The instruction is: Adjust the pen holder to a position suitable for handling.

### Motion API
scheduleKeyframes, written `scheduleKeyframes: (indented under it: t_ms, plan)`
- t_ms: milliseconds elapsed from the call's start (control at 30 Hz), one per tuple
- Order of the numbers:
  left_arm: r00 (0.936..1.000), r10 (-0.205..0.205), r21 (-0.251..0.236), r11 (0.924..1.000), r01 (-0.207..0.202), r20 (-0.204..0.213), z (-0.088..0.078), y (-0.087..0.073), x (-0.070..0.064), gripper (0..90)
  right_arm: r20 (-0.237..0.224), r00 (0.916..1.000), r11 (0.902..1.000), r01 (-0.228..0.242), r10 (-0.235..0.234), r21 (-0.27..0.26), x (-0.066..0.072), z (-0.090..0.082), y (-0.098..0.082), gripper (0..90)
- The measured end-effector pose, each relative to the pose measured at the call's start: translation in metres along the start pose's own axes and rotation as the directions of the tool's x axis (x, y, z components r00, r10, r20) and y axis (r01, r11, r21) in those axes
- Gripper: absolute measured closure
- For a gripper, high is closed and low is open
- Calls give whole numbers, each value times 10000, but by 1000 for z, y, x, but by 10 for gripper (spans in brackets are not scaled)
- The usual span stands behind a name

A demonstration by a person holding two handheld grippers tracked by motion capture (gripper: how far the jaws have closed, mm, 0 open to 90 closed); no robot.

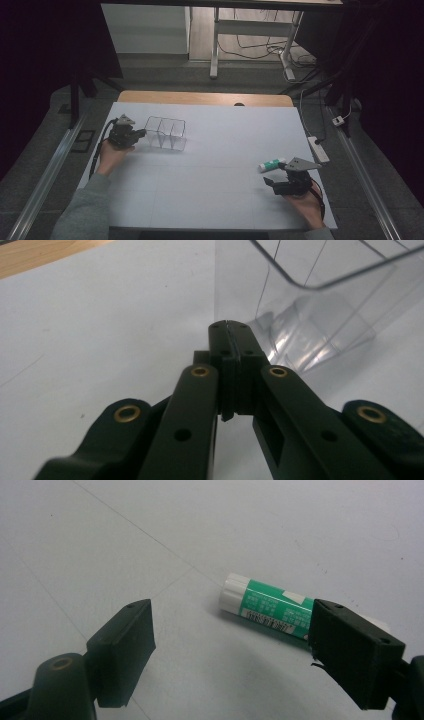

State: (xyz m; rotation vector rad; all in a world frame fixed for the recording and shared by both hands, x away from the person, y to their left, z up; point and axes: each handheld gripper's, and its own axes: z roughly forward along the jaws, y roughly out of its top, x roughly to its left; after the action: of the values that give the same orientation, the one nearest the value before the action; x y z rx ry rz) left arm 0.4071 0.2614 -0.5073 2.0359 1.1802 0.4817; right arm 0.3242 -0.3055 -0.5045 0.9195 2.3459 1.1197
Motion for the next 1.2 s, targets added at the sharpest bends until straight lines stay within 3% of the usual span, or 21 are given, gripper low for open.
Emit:
scheduleKeyframes:
  t_ms: [133, 200, 367, 833, 1200]
  plan:
    - [9999, -145, 31, 9999, 145, 41, 7, 4, 3, 888, 57, 10000, 10000, 2, -2, 32, 0, -1, 0, 181]
    - [9989, -374, 22, 9993, 374, 281, 9, 2, 6, 888, 10, 10000, 10000, -9, 9, -23, 0, -1, -1, 181]
    - [9989, -327, 13, 9995, 326, 335, 9, 3, 4, 888, 0, 10000, 10000, -19, 19, 25, 0, 0, 0, 181]
    - [9960, 338, 74, 9994, -346, 833, 16, 12, -17, 888, 21, 10000, 10000, -31, 31, 6, 0, 1, 0, 183]
    - [9926, 488, 112, 9987, -503, 1111, 20, 14, -24, 887, 0, 10000, 10000, -46, 46, -19, -1, 1, 0, 183]
